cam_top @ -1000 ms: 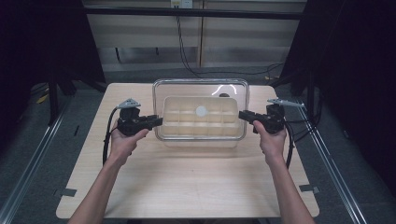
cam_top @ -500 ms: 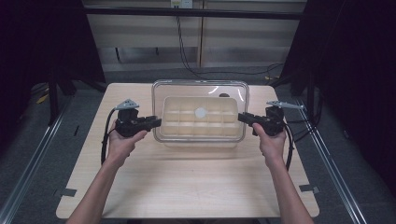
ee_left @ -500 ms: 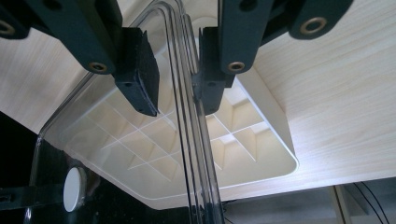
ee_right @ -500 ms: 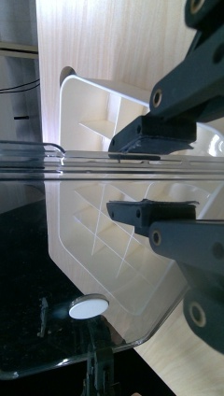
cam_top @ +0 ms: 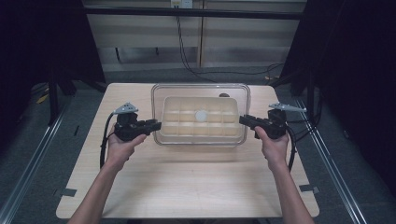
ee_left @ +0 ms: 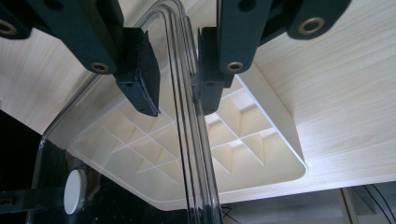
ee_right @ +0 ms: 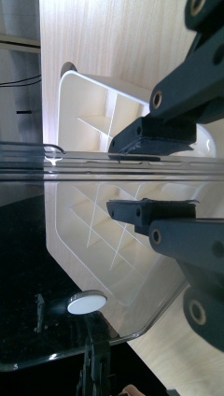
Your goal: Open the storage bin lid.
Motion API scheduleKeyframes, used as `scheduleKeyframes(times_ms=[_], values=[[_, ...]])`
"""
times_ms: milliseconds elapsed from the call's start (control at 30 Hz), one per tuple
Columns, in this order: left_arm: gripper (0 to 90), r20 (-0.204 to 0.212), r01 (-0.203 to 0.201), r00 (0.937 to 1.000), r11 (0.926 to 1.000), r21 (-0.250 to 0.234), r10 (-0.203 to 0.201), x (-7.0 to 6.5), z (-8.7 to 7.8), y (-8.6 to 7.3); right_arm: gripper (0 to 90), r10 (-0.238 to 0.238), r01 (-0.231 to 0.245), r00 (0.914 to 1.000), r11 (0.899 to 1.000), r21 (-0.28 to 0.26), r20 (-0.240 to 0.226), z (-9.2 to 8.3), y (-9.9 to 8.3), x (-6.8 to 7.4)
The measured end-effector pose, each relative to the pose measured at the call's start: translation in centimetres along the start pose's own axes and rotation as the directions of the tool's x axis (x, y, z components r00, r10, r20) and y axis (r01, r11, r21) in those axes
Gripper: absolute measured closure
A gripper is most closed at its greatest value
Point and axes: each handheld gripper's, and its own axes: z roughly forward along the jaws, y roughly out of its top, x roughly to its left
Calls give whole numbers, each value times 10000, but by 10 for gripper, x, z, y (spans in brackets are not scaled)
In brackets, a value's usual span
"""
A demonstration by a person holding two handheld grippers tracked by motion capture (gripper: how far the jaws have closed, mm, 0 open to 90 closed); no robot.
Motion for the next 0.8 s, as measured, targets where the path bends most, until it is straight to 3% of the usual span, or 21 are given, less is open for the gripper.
scheduleKeyframes(times_ms=[467,633,800], values=[[705,30,-69,10000,10000,-16,69,-9,-8,-5,701,17,-20,9998,9999,-170,-207,-11,-8,4],[706,-79,111,9999,9999,30,-110,-10,-11,-7,699,-10,10,9996,10000,-2,-270,-10,-11,6],[711,-26,-6,10000,10000,12,6,-15,-21,-9,696,63,-59,9994,9999,117,-328,-12,-14,11]])
